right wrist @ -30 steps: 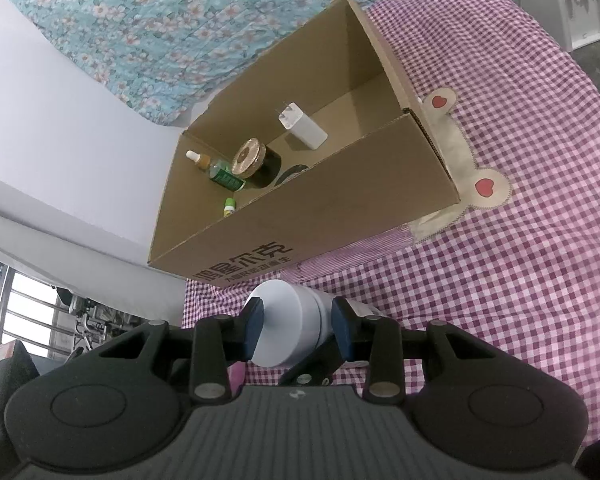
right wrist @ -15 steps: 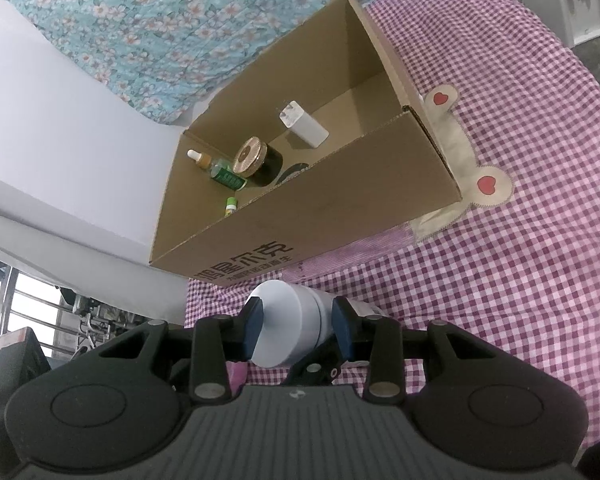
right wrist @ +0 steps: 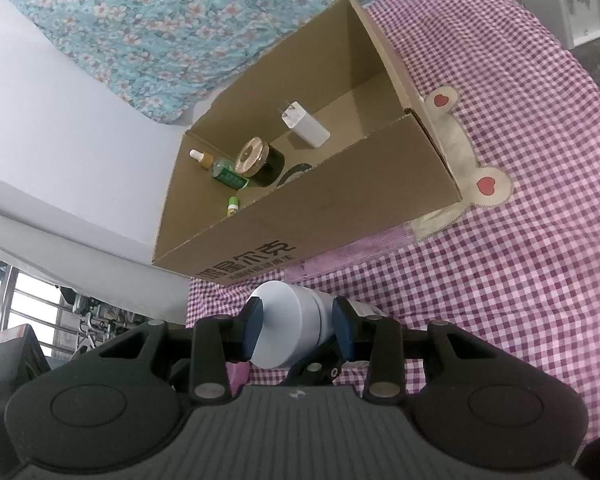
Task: Organize rigid objects
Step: 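Lift the white supplement bottle off the table with the right tool, then lower the bottle upright into the box and open the right tool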
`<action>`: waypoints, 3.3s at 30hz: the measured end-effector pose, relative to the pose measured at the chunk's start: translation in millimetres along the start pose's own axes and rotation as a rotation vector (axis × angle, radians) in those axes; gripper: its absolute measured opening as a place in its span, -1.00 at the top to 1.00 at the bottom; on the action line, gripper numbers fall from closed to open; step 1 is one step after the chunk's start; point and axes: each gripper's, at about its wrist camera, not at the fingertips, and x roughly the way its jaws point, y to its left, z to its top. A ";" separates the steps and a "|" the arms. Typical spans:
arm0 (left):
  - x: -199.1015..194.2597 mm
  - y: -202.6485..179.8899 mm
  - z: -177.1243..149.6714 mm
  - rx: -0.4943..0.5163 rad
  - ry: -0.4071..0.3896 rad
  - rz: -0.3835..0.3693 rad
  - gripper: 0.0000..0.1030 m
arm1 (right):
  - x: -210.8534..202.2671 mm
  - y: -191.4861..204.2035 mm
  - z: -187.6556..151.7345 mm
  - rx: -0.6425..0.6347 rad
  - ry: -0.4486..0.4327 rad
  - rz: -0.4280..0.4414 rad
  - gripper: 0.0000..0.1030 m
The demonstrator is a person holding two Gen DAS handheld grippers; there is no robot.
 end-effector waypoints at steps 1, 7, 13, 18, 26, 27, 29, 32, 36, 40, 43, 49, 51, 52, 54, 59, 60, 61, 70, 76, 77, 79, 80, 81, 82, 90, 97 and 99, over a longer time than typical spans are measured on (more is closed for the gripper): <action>-0.1 0.1 0.0 0.000 0.000 0.000 -0.02 | 0.0 0.2 0.4 -0.001 0.000 0.000 0.19; -3.4 1.5 1.0 -0.006 -0.001 0.004 -0.01 | -0.8 3.2 1.1 -0.007 0.001 0.004 0.19; -5.0 3.5 0.7 -0.007 -0.001 0.004 -0.02 | -1.4 6.6 1.1 -0.012 0.001 0.004 0.18; -7.7 4.1 1.5 -0.012 -0.003 0.005 -0.01 | -2.1 10.3 1.7 -0.019 -0.001 0.004 0.18; -9.4 5.0 1.5 -0.010 -0.004 0.006 -0.02 | -2.4 12.9 1.5 -0.023 -0.003 0.005 0.18; -9.8 5.5 1.8 -0.010 -0.005 0.006 -0.01 | -2.7 13.7 1.4 -0.024 -0.004 0.005 0.18; -12.2 5.8 2.4 -0.010 -0.008 0.008 -0.01 | -3.6 15.5 1.5 -0.025 -0.005 0.006 0.18; -16.1 5.5 3.1 -0.009 -0.015 0.013 -0.01 | -5.8 17.3 1.6 -0.030 -0.008 0.010 0.18; -24.5 4.5 4.4 -0.005 -0.027 0.020 -0.01 | -11.4 22.4 0.8 -0.037 -0.017 0.018 0.18; -47.2 8.4 12.1 -0.003 -0.073 0.009 -0.02 | -26.9 35.5 0.2 -0.067 -0.048 0.036 0.18; -67.9 10.5 22.7 0.011 -0.132 0.017 -0.02 | -42.9 51.5 4.1 -0.105 -0.091 0.057 0.18; -92.4 16.4 60.2 0.025 -0.223 0.022 -0.01 | -66.0 84.5 32.2 -0.197 -0.172 0.093 0.18; -92.1 17.4 75.9 0.027 -0.237 0.020 -0.02 | -68.7 92.1 48.1 -0.215 -0.185 0.100 0.18; -89.6 18.4 86.2 0.026 -0.239 0.016 -0.02 | -69.1 95.4 56.6 -0.227 -0.189 0.100 0.18; -82.0 22.1 102.6 0.009 -0.225 -0.005 -0.02 | -67.4 98.6 74.4 -0.244 -0.192 0.095 0.18; -44.9 34.3 145.4 -0.047 -0.145 -0.076 -0.02 | -45.0 91.2 126.2 -0.243 -0.148 0.074 0.18; -36.5 34.4 152.0 -0.046 -0.129 -0.079 -0.01 | -38.3 87.9 135.7 -0.244 -0.136 0.069 0.18; -26.1 35.5 159.5 -0.050 -0.107 -0.080 -0.02 | -30.6 83.7 145.8 -0.241 -0.122 0.066 0.18; 49.2 39.7 188.1 -0.081 0.015 -0.053 -0.02 | 36.6 34.3 206.8 -0.187 -0.007 0.047 0.18; 76.1 38.1 192.5 -0.091 0.058 -0.034 -0.02 | 62.5 19.3 217.4 -0.228 0.027 0.002 0.18; 80.2 37.0 194.1 -0.091 0.062 -0.033 -0.02 | 64.6 17.9 218.2 -0.236 0.029 -0.005 0.18; 84.8 35.3 193.7 -0.088 0.069 -0.038 -0.02 | 69.1 16.5 218.9 -0.256 0.030 -0.023 0.18; 86.6 34.9 194.1 -0.084 0.070 -0.042 -0.02 | 71.1 16.6 218.9 -0.267 0.031 -0.035 0.18; 87.3 33.4 194.3 -0.079 0.069 -0.047 -0.03 | 73.1 16.2 219.2 -0.276 0.034 -0.044 0.18; 87.3 32.1 194.0 -0.073 0.067 -0.053 -0.05 | 75.4 15.6 219.1 -0.281 0.039 -0.048 0.18; 88.5 23.7 193.7 -0.054 0.082 -0.055 -0.11 | 77.7 14.9 217.6 -0.298 0.037 -0.069 0.18; 72.7 22.0 196.1 -0.048 0.046 -0.031 -0.34 | 58.6 13.6 223.4 -0.264 -0.029 -0.044 0.18; 63.6 22.2 195.9 -0.044 0.029 -0.018 -0.36 | 49.3 13.1 225.2 -0.247 -0.050 -0.032 0.18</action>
